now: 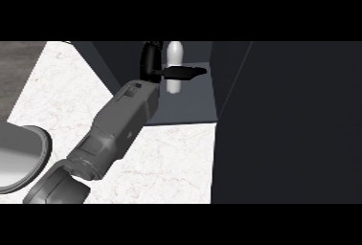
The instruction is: Pick up the bottled water, place it into the cabinet and close the cabinet
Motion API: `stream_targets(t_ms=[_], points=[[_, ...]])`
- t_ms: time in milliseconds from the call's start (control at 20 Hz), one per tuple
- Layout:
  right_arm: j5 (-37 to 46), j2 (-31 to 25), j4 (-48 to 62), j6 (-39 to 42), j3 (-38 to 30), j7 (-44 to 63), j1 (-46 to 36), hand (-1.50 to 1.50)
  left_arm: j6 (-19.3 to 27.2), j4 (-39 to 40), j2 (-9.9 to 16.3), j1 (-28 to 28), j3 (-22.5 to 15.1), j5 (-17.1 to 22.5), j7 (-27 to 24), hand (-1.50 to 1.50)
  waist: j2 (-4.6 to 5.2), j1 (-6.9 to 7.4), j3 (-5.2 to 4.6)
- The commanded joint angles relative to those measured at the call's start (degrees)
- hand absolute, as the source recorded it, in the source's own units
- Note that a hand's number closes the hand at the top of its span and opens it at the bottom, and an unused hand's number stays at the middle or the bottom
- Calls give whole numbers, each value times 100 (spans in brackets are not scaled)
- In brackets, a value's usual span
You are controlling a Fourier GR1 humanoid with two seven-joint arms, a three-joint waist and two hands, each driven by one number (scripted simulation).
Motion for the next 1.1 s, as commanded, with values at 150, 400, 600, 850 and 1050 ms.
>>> stream_targets(t_ms=[150,400,600,850,1050], points=[[-116,172,-562,-201,270,439,80,-150,-235,-379,-73,479,64,10,-260,-150,-53,165,2],[44,244,-963,-530,595,916,60,-150,-385,-1322,-75,1057,-564,329,175,-150,-97,198,-1],[18,198,-954,-490,545,759,111,-150,-632,-2227,-75,1902,-1159,627,163,-150,-126,214,-2],[91,251,-528,-615,572,726,-202,-150,-842,-3540,-76,2696,-1653,866,354,-150,-124,370,2],[205,124,-479,-349,373,313,212,-150,-909,-4572,130,3341,-1851,685,667,-150,-139,344,6]])
